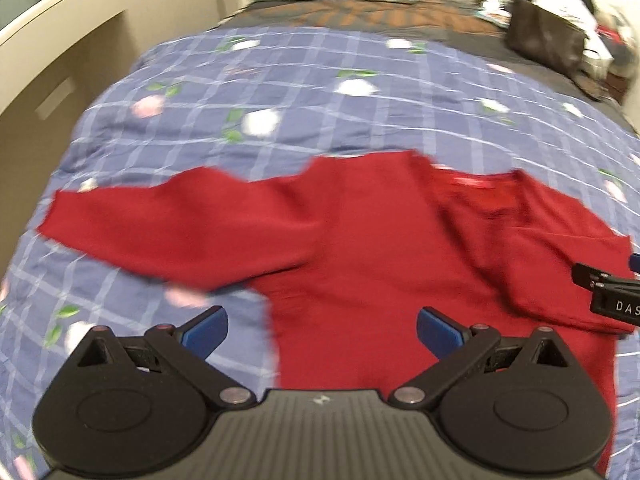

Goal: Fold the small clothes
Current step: 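Carry the sleeve across the sweater body and open the right gripper, then move the left tool to the other sweater sleeve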

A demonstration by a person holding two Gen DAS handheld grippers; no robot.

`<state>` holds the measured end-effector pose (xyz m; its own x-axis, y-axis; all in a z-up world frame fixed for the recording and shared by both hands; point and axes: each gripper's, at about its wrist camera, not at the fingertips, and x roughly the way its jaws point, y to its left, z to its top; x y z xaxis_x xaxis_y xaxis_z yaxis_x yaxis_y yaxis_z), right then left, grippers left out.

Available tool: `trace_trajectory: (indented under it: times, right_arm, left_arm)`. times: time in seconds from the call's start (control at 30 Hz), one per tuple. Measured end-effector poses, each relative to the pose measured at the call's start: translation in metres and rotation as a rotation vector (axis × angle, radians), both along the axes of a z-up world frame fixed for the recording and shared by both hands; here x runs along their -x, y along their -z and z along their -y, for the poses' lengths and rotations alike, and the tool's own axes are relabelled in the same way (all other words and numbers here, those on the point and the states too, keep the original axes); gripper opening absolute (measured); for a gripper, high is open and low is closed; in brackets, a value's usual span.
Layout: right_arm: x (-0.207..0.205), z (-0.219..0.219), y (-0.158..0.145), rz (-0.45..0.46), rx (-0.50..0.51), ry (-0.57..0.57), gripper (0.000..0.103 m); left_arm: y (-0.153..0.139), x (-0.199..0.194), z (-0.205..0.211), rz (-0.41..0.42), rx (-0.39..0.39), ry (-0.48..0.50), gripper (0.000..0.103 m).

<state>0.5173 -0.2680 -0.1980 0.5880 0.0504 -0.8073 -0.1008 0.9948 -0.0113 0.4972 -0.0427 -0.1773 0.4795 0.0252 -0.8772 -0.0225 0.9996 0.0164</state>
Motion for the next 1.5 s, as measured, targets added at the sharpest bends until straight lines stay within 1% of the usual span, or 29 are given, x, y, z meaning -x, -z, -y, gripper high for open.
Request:
trace_trajectory:
  times: [0.13,0.23,0.33,0.47,0.53,0.6,0.63,0.7,0.8,0.87,1.03,1.17,1.27,1.37,1.4,1.5]
  right_arm:
    - [0.002,0.059,0.008,-0.004,0.126,0.097,0.098]
    - [-0.005,0.101,0.023,-0.038,0.158,0.158,0.098]
    - [-0.014,0.130,0.034,-0.047,0.185,0.164,0.098]
    - [-0.023,0.157,0.047,-0.053,0.197,0.150,0.101]
    - [-0.026,0.165,0.056,-0.074,0.211,0.136,0.101]
    - [-0.023,0.172,0.064,-0.096,0.221,0.123,0.101]
    - [-0.022,0.175,0.066,-0.101,0.220,0.116,0.102]
    - [-0.018,0.182,0.066,-0.098,0.222,0.111,0.102]
    - [-0.013,0.193,0.069,-0.105,0.238,0.109,0.102]
    - [-0.009,0.200,0.071,-0.113,0.249,0.123,0.102]
    - [0.007,0.210,0.062,-0.131,0.237,0.159,0.102]
    - [0.028,0.204,0.041,-0.128,0.173,0.191,0.102]
    - [0.050,0.184,0.030,-0.174,0.117,0.224,0.102]
    - [0.072,0.142,0.024,-0.228,0.074,0.177,0.102]
    - [0.079,0.125,0.022,-0.234,0.069,0.156,0.102]
    - [0.100,0.080,0.023,-0.278,0.030,0.124,0.102]
  left_arm:
    - [0.012,-0.011,0.055,0.019,0.007,0.061,0.103]
    - [0.024,-0.020,0.094,0.033,0.013,0.065,0.103]
    - [0.039,-0.030,0.123,0.044,0.005,0.045,0.103]
    - [0.056,-0.041,0.144,0.058,-0.053,-0.013,0.103]
    - [0.065,-0.046,0.145,0.055,-0.109,-0.058,0.103]
    - [0.071,-0.050,0.139,0.038,-0.158,-0.115,0.103]
    - [0.073,-0.051,0.132,0.028,-0.169,-0.146,0.103]
    - [0.076,-0.051,0.115,0.004,-0.170,-0.203,0.103]
    - [0.079,-0.047,0.090,-0.026,-0.210,-0.286,0.103]
    - [0.078,-0.043,0.075,-0.044,-0.219,-0.328,0.103]
    - [0.064,-0.024,0.053,-0.060,-0.203,-0.357,0.103]
    - [0.047,-0.005,0.044,-0.081,-0.168,-0.359,0.103]
    - [0.039,0.008,0.034,-0.096,-0.148,-0.374,0.103]
    - [0.034,0.020,0.014,-0.119,-0.116,-0.388,0.103]
    - [0.033,0.023,0.006,-0.121,-0.114,-0.386,0.103]
    - [0.029,0.030,-0.026,-0.121,-0.145,-0.381,0.103]
